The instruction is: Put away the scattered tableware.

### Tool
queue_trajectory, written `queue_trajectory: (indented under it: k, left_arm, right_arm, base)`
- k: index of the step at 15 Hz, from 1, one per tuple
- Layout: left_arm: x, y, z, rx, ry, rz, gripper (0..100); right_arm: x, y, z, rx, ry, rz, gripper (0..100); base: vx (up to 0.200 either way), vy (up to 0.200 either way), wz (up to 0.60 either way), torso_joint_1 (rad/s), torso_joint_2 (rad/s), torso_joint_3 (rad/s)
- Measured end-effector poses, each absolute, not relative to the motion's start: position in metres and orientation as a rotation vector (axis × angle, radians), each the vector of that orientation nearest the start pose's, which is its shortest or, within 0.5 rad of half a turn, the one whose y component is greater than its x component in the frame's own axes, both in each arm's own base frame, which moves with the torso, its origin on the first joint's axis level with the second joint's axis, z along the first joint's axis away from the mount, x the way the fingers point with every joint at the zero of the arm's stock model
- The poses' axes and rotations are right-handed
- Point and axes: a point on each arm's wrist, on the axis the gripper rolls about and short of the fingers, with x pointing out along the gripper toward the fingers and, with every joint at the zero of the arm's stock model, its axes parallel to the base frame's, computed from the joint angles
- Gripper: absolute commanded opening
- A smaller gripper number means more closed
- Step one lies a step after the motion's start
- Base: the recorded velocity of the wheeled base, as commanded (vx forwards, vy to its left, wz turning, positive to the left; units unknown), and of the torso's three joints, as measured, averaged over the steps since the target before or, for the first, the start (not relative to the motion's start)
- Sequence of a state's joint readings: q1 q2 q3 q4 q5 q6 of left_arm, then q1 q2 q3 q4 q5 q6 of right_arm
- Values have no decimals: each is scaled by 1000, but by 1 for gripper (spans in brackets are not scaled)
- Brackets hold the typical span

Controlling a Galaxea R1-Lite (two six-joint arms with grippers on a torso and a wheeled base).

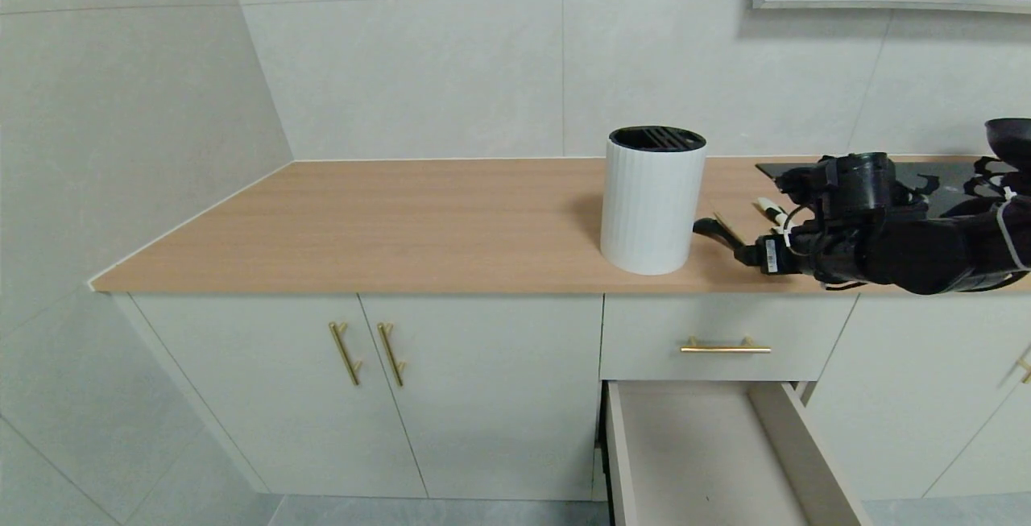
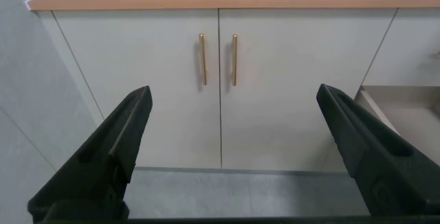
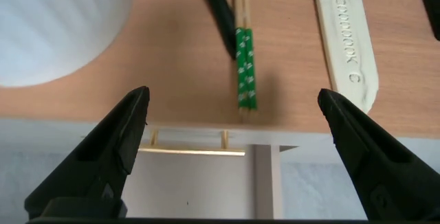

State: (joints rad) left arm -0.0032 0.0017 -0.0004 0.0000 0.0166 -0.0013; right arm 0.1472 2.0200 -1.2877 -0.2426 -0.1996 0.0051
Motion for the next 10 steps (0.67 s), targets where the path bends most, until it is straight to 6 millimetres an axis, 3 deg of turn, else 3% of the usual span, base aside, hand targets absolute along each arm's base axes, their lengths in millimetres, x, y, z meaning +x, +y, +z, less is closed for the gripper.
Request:
queue_trajectory:
  k: [10]
  left_arm:
    - [-23,0,76,-1,1,14,100]
  right_arm:
    - [414,52,141,-68,519,-67,100]
  base:
    - [0,0,0,0,0,0]
